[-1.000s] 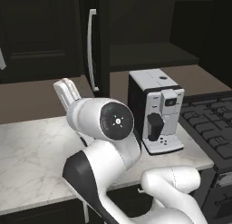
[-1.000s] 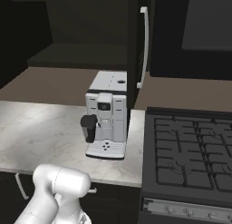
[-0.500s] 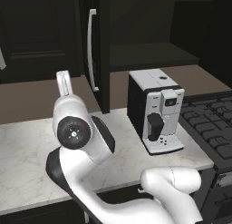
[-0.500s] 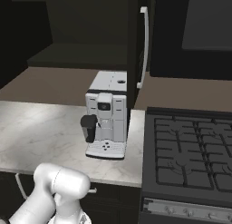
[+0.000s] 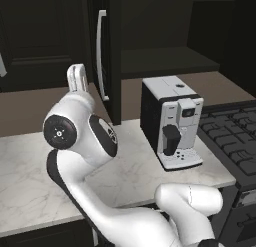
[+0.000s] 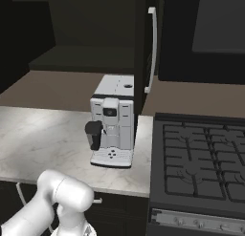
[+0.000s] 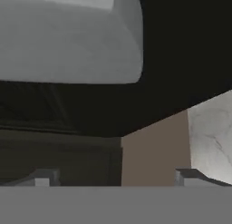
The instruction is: Close all open cabinet doors.
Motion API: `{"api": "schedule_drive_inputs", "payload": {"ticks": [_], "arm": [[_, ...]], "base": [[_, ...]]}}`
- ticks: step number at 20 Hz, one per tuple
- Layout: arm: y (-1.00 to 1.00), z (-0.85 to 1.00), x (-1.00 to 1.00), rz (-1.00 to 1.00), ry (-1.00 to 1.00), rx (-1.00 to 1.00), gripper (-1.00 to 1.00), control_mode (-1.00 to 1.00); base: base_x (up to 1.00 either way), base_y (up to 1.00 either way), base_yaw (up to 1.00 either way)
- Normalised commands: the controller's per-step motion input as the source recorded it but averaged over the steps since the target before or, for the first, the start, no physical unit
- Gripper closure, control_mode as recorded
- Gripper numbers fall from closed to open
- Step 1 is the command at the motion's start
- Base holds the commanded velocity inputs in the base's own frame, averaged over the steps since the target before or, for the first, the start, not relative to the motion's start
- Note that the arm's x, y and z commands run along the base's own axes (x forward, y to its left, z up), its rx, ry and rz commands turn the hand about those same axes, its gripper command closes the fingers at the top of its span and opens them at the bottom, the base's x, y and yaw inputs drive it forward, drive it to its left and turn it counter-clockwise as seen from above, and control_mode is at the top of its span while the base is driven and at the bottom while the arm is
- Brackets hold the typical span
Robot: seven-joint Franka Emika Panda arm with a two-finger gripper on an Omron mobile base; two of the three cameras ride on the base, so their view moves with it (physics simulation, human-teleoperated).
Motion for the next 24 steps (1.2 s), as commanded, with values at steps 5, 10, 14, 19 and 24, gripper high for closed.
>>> {"api": "schedule_drive_inputs", "payload": {"ticks": [5,10,14,19,24], "arm": [[-0.15,0.01,0.04,-0.20,-0.01,0.24,-1.00,-1.00],[-0.30,0.00,0.03,-0.19,-0.07,0.21,-1.00,-1.00],[-0.57,-0.06,0.01,-0.20,-0.13,0.19,-1.00,-1.00],[-0.63,-0.13,0.15,-0.19,-0.22,0.14,-1.00,-1.00],[-0.63,-0.16,0.34,-0.09,-0.27,0.13,-1.00,-1.00]], "base": [[0.00,0.00,0.00],[0.00,0.00,0.00],[0.00,0.00,0.00],[0.00,0.00,0.00],[0.00,0.00,0.00]]}}
